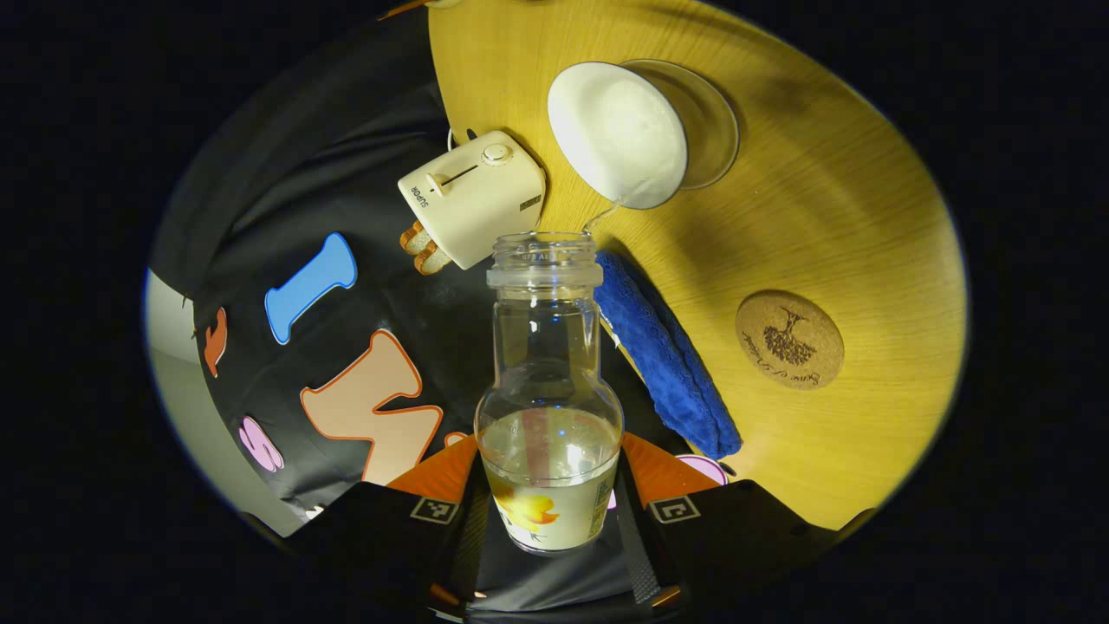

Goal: Open the teacup lid with one hand, grasp the water bottle and pour water into the teacup with the other hand; after pouring, place the water bottle on the coaster and then close the teacup lid.

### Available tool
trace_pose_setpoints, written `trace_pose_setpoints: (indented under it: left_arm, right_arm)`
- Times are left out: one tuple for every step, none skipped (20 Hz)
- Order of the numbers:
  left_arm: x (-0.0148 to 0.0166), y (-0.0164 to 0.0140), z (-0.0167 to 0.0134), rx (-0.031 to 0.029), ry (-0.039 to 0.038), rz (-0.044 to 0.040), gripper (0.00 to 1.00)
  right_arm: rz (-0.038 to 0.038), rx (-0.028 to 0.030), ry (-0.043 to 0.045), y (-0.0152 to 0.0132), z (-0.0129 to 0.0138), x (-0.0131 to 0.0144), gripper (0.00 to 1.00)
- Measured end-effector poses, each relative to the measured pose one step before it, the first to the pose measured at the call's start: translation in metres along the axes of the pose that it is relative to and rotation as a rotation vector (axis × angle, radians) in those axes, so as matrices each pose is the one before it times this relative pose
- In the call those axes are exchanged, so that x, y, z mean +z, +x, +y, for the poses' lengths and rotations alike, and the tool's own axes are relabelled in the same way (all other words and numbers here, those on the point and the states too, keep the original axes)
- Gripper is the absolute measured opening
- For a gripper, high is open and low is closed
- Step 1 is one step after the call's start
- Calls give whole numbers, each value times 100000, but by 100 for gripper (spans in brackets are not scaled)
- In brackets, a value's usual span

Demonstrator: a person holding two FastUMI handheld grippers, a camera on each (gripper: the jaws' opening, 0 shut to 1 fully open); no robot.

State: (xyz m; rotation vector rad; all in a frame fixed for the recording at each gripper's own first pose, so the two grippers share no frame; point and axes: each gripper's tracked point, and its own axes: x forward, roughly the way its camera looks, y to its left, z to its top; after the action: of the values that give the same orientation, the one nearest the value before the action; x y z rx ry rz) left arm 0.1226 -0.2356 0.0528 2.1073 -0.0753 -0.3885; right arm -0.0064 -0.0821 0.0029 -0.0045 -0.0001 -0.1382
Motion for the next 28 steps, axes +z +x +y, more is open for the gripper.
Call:
trace_pose_setpoints:
  left_arm:
    - [289,137,-627,-1557,-5648,-1320,64]
    - [311,7,-687,-1772,-6518,-1460,64]
    - [307,-4,-723,-1011,-6157,-1491,63]
    - [227,238,-423,-162,-6129,-1555,64]
    - [232,222,-560,416,-6785,-1900,64]
    - [109,64,-640,223,-8041,-1998,64]
    - [85,181,-574,-12,-10148,-2843,63]
    - [-46,137,-550,-71,-10863,-1446,64]
    - [-417,277,-515,-482,-10246,-1213,65]
    - [-615,-34,-316,662,-8332,-726,64]
    - [-396,110,105,651,-7936,-1366,64]
    - [-490,-443,7,883,-8875,-1623,64]
    - [-314,-215,60,-42,-9509,-1600,65]
    - [-175,-332,175,771,-9971,-1921,63]
    - [60,-197,389,148,-9972,-1776,63]
    - [384,-128,147,684,-10822,-2624,63]
    - [414,94,36,-629,-10722,-2541,64]
    - [103,313,567,-242,-9727,-2401,63]
    - [328,5,248,-135,-8642,-2496,63]
    - [685,-474,191,-302,-7144,-2444,63]
    - [366,-112,252,212,-6536,-2735,64]
    - [125,-122,126,64,-3858,-1318,64]
    - [111,46,103,277,-2940,-1319,64]
    - [-11,134,123,199,-3131,-881,64]
    - [-225,117,-212,-634,-2859,312,64]
    - [-450,331,-103,-455,-2765,541,64]
    - [-467,147,-35,-588,-2182,926,64]
    - [-341,86,-120,30,-1057,573,65]
  right_arm:
    - [-18,0,-11,-51,-13,-31,29]
    - [43,23,-10,34,12,19,29]
    - [-46,163,-17,-57,-2,-15,28]
    - [1,55,54,7,19,56,29]
    - [10,-152,-95,7,-45,25,29]
    - [-90,-32,98,16,0,45,28]
    - [131,13,-61,19,-10,-127,29]
    - [-16,21,-10,22,5,-23,29]
    - [-45,280,14,-21,27,76,29]
    - [240,110,70,-23,14,5,28]
    - [-172,-58,-47,48,-68,-42,29]
    - [46,-19,4,-48,-19,24,29]
    - [-23,-4,10,27,63,-21,29]
    - [-61,-3,-20,-5,-11,40,29]
    - [73,-10,1,11,-11,-36,29]
    - [-59,2,24,-3,12,26,29]
    - [35,0,-35,40,-22,-82,29]
    - [4,4,15,6,7,58,29]
    - [11,-18,3,-10,-6,-11,29]
    - [25,12,-27,-1,33,2,29]
    - [-15,-7,30,-5,-2,-20,29]
    - [42,-12,-7,-29,-22,54,29]
    - [-15,12,-16,41,6,-56,29]
    - [56,-5,24,-11,7,-2,28]
    - [-17,10,6,-4,-10,29,28]
    - [26,-1,-1,23,19,-1,29]
    - [-31,-4,16,-47,-35,-34,28]
    - [8,18,-17,43,8,0,28]
